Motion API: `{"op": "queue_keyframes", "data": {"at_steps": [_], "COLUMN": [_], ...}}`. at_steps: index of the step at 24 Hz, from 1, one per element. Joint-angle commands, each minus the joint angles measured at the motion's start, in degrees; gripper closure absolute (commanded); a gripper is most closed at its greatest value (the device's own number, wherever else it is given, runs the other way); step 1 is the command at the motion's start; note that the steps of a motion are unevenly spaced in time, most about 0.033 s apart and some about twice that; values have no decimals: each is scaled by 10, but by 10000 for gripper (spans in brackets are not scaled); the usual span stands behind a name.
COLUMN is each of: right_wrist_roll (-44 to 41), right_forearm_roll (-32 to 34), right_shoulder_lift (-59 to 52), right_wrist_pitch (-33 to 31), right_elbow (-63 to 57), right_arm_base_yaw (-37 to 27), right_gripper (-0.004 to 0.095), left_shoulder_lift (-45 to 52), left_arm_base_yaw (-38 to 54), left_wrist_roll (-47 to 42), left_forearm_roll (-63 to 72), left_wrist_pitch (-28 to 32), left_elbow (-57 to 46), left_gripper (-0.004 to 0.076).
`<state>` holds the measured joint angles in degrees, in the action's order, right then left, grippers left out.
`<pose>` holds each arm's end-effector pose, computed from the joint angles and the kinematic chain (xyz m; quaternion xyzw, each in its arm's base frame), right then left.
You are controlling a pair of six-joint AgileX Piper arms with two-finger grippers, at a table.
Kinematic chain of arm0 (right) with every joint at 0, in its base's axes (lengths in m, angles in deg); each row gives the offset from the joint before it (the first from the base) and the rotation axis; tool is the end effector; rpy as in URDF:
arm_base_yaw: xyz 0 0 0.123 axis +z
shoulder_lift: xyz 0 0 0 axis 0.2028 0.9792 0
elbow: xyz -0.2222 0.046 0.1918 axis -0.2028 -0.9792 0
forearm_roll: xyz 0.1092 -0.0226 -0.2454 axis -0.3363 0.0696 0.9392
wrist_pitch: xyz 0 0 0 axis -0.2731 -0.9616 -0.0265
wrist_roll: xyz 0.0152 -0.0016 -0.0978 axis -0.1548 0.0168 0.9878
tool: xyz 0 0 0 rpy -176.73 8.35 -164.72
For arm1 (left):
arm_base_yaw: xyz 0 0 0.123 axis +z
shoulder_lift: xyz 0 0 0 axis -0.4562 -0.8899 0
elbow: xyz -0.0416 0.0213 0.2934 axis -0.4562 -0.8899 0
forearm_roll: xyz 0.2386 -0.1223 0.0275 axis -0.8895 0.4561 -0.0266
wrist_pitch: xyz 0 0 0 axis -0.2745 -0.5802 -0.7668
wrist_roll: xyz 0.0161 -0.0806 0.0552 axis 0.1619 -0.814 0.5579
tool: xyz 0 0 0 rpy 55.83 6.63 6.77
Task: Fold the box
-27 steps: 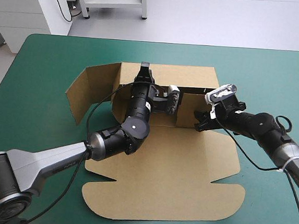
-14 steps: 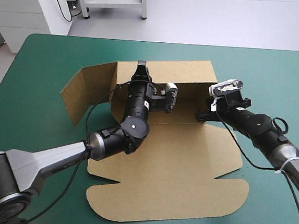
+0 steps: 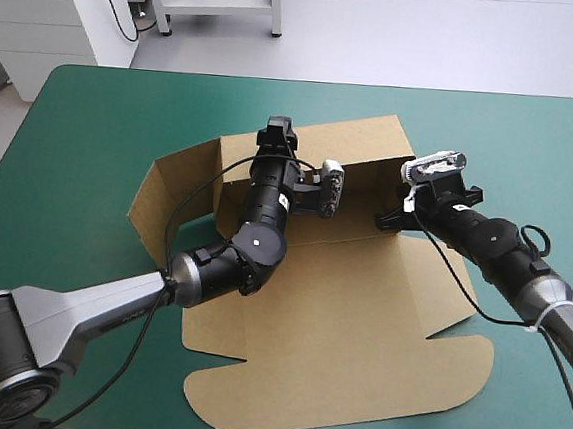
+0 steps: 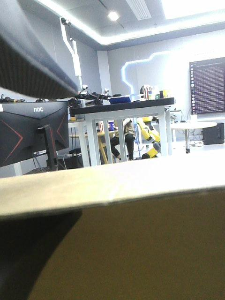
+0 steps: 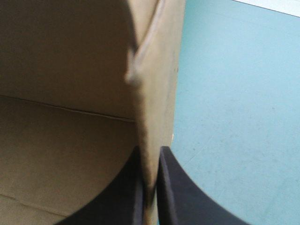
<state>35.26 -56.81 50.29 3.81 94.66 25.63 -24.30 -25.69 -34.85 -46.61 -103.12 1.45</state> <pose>0.3271 0.0928 0.2748 -0.1715 0.8440 0.0868 0.5007 0.2996 -0.2797 0.3131 0.5736 0.5106 0.4217 0.4821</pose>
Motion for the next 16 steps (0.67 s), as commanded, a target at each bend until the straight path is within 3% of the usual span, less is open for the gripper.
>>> {"op": "queue_keyframes", "data": {"at_steps": [1, 3, 6, 10, 12, 14, 15, 16], "right_wrist_roll": [-16, -17, -21, -44, -93, -175, -208, -235], "right_forearm_roll": [-10, -10, -10, 13, 60, 136, 167, 206], "right_shoulder_lift": [-17, 0, 36, 73, 83, 90, 90, 90], "right_wrist_pitch": [40, 42, 34, -66, -115, -162, -175, -186], "right_elbow": [21, 36, 74, 123, 141, 162, 170, 177], "right_arm_base_yaw": [1, 1, -12, -55, -70, -82, -85, -85], "right_gripper": [927, 927, 927, 927, 926, 927, 927, 927], "left_shoulder_lift": [28, 28, 28, 28, 32, 43, 48, 56], "left_arm_base_yaw": [-15, -36, -81, -127, -141, -150, -152, -152], "left_wrist_roll": [-11, -11, -11, -29, -28, 24, 56, 94], "left_forearm_roll": [-57, -57, -57, -32, -3, 45, 69, 107], "left_wrist_pitch": [-15, -24, -89, -153, -157, -144, -135, -124], "left_elbow": [19, 19, 19, 19, 19, 22, 24, 33], "left_gripper": [195, 195, 195, 220, 330, 626, 721, 705]}}
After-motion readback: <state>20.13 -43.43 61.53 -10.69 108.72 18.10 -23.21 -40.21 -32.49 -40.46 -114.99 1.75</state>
